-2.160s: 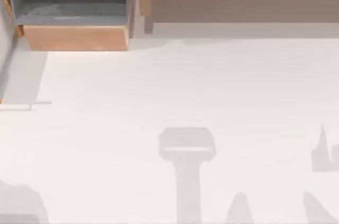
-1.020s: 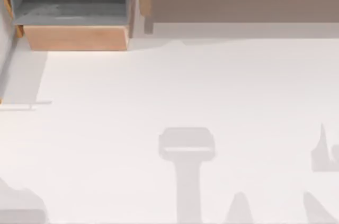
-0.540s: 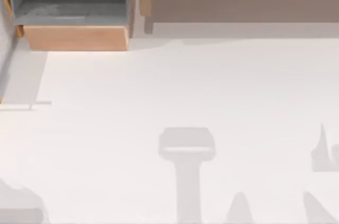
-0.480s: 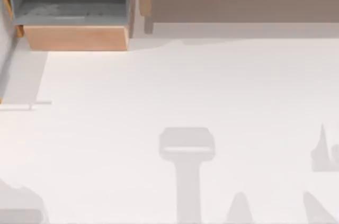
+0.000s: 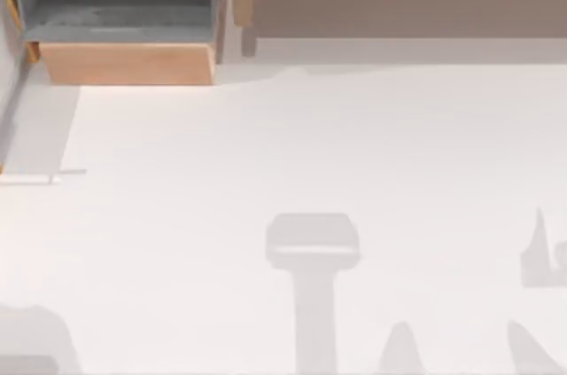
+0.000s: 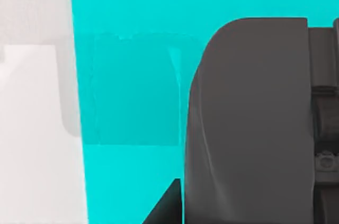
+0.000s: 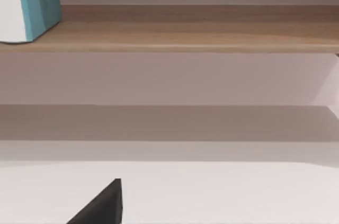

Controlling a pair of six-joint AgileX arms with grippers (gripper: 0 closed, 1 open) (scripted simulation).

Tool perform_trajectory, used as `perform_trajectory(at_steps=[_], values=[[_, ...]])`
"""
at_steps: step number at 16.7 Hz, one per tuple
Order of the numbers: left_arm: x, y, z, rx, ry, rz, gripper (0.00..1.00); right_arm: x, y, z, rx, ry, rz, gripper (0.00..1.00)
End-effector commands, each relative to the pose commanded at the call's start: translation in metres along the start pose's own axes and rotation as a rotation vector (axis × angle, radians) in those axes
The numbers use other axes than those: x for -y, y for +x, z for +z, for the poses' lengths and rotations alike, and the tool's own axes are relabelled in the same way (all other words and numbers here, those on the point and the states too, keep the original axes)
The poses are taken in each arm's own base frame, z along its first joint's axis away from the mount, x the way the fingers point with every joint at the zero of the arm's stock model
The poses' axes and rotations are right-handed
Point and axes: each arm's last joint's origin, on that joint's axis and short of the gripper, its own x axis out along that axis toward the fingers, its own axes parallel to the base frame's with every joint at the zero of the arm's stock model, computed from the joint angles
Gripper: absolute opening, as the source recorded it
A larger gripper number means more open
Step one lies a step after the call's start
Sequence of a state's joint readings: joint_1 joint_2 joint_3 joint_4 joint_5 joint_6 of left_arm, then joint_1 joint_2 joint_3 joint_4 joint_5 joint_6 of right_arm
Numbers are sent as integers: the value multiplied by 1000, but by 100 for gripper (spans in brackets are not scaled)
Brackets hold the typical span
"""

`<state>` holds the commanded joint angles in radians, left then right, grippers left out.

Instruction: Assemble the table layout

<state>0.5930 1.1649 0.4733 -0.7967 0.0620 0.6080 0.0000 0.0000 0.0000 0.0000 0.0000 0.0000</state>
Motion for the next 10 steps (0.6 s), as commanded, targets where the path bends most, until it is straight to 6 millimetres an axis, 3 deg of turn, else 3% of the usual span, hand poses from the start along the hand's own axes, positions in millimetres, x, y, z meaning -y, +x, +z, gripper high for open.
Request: perform_trajectory(at_steps=[1,10], values=[[0,0,0,0,0,0,0,0,0,0,0,0,0,100],[0,0,0,0,0,0,68,0,0,0,0,0,0,100]])
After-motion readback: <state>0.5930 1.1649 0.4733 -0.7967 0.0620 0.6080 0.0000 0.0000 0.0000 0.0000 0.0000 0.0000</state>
